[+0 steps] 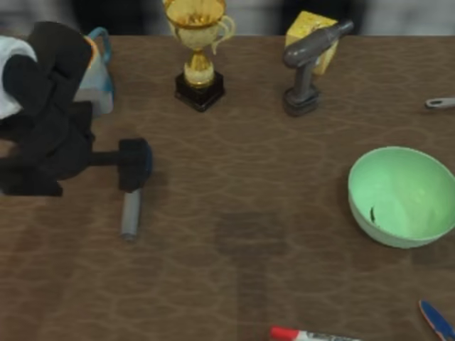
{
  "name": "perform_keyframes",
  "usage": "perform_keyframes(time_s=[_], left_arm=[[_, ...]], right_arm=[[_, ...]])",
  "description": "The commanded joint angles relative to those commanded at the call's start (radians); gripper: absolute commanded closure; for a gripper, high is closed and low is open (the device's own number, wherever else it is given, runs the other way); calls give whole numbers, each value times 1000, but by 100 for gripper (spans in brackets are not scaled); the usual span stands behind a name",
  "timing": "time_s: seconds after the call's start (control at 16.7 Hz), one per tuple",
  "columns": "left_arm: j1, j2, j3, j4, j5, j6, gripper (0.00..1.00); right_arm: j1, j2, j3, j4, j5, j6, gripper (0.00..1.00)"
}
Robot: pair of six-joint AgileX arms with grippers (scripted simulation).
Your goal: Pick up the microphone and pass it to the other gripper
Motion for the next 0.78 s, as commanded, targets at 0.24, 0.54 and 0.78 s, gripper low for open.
perform_keyframes(time_s=[0.24, 0.54, 0.78], left_arm=[[-25, 135, 102, -63, 4, -23, 0], [-28, 148, 112, -69, 5, -25, 0], [-26, 174, 93, -27, 5, -24, 0]], right_arm=[[0, 0, 0, 0, 0, 0, 0], [0, 0, 0, 0, 0, 0, 0], [0, 0, 0, 0, 0, 0, 0]])
